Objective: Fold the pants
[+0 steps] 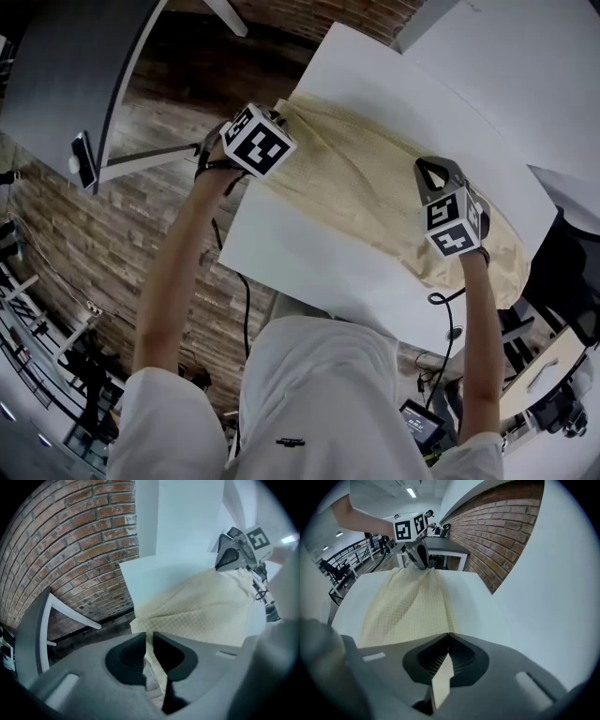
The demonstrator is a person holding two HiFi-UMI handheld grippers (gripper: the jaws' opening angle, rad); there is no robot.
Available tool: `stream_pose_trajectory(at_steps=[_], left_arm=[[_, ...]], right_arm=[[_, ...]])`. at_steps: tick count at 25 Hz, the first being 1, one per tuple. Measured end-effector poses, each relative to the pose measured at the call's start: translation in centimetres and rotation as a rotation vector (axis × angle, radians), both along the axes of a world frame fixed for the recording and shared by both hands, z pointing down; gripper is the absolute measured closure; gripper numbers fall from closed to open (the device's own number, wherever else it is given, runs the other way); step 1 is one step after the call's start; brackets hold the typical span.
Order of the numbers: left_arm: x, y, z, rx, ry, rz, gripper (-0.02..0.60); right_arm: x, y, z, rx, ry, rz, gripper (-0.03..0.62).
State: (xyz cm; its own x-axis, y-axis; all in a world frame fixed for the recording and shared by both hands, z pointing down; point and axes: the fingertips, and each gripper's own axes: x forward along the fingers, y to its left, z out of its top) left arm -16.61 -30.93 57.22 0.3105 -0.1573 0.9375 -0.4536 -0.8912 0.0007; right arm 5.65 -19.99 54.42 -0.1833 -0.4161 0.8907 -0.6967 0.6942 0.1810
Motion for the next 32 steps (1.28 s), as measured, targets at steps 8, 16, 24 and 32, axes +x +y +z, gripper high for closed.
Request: stream_pose_trajectory(at_steps=[8, 16, 24, 32], left_arm=[[0.3, -1.0, -1.2, 0.12, -0.046, 0.01, 0.572], [0.2, -0.5, -3.6, 0.192, -0.003, -0.06, 0.572], [0.7, 4.2, -3.9, 0.166, 0.041, -0.096, 0.572], [0.7, 8.9, -6.8, 0.143, 0.124, -0.177, 0.575]], right_arm=[[3.2, -2.6, -3.0, 0.089, 0.028, 0.111, 0.583], [3.4, -1.2, -1.3, 0.095, 0.037, 0.174, 0.492], [2.6, 2.4, -4.1, 0.118, -0.009, 0.228, 0.524], [2.2, 6.4, -6.7, 0.135, -0.09, 0.366, 0.547]])
